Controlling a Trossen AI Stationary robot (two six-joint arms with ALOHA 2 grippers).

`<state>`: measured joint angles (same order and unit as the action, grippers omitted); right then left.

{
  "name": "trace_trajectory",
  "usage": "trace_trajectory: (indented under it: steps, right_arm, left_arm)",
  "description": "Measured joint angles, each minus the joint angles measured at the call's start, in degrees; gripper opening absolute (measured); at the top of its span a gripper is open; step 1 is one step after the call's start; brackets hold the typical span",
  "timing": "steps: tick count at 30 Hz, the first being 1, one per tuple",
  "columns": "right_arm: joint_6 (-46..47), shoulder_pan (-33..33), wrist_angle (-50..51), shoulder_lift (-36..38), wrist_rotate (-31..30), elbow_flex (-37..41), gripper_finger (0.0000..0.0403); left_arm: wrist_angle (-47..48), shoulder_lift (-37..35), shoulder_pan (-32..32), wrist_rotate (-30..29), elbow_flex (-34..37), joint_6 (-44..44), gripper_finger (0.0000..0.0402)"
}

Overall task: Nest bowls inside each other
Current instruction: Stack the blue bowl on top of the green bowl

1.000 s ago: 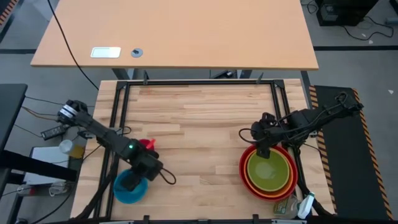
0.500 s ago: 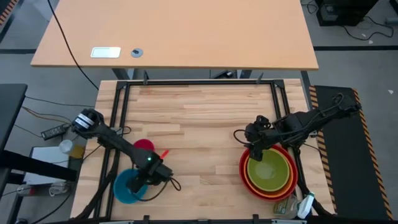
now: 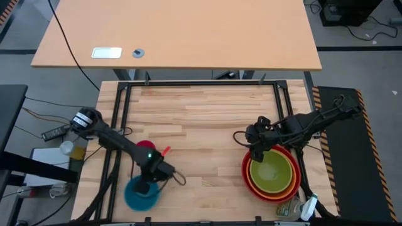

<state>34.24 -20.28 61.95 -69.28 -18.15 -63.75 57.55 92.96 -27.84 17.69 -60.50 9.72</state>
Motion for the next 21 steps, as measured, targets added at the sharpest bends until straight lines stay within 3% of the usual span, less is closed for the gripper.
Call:
trace_trajectory:
  steps: [7,14,18,21]
  right_arm:
    - [0.22,1.52,0.66,0.00,0.28,0.00,0.0279]
    - [4.34,3.02,-3.96,0.00,-0.56,0.00,0.0279]
    - [4.93,3.12,-6.51,0.00,-3.25,-0.02,0.0273]
    - [5.24,3.27,-1.22,0.24,1.36,-0.02,0.0264]
  left_arm:
    - [-2.16,-6.65,8.63,-9.15,-0.03,17.09,0.0012]
    - [-14.83,-11.11,19.43,-21.26,-0.04,40.70,0.0017]
    - [-24.97,-11.30,22.53,-26.04,-0.08,44.90,0.0014]
    - [-30.16,-11.30,23.81,-26.63,-0.08,45.17,0.0014]
